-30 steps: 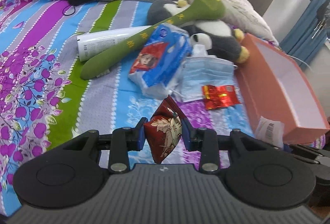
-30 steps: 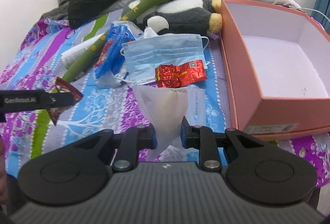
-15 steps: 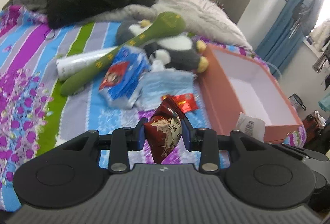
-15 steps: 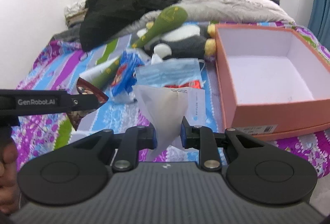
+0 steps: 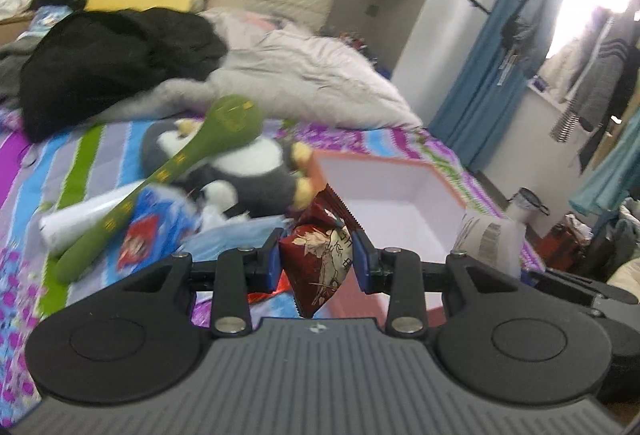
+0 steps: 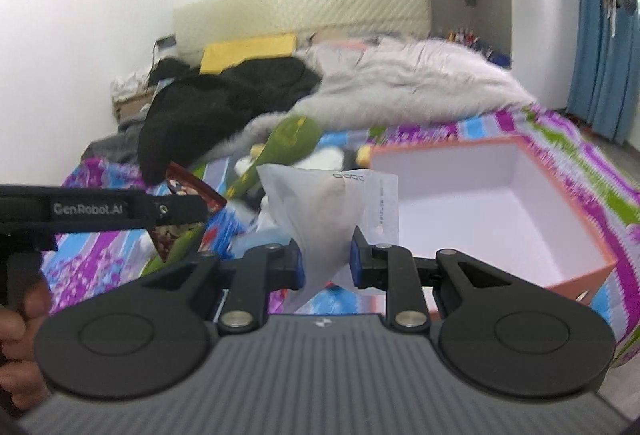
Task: Organize soft objects
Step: 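Carry the brown packet and clear bun bag over the orange box with both grippers, then open both grippers to drop the packet and bun bag into the box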
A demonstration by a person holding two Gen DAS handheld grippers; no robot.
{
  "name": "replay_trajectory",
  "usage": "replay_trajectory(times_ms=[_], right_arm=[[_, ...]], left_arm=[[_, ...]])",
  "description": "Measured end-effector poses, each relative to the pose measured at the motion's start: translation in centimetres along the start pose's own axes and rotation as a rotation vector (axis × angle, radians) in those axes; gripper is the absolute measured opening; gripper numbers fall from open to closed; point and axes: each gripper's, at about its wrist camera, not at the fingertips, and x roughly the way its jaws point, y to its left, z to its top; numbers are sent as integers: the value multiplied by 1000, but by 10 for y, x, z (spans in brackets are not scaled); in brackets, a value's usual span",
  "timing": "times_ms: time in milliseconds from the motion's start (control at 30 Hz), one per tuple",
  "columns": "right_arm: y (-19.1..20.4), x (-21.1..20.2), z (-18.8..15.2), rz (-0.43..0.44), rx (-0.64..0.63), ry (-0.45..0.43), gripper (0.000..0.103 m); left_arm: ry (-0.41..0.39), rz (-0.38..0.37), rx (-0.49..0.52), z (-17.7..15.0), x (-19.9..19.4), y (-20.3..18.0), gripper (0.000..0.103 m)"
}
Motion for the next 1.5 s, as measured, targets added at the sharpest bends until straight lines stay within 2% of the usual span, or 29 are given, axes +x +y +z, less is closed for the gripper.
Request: replay_trajectory(times_ms=[167,300,733,967,1233,1300,1333,1400,1500], right_arm=[[-19,-1,18,-44,-4,-44,25],[-40,8,21,-76,17,-28,25],[-114,72,3,-142,124,139,25],[-154,113,-8,-152,184,232,26],[-173,145,-29,-154,206,307,27],[-174,150,-30,-154,214,323,30],[-173,151,-31,-151,203,326,37],[-168,150,-32,-165,170,319,50],[-165,146,-30,-169,171,312,53]], left_arm=[[-2,-57,28,19,15,-23,40],[19,-92,55,28,35,-41,40],[185,-149,97,29,151,-82,40],[272,-150,133,29,222,-101,41],[350,-147,128,17,273,-103,41],[353,-151,117,16,276,-101,46],[350,-146,113,17,278,-99,53],[341,-140,126,18,275,-99,54],[324,-131,135,20,265,-99,54]])
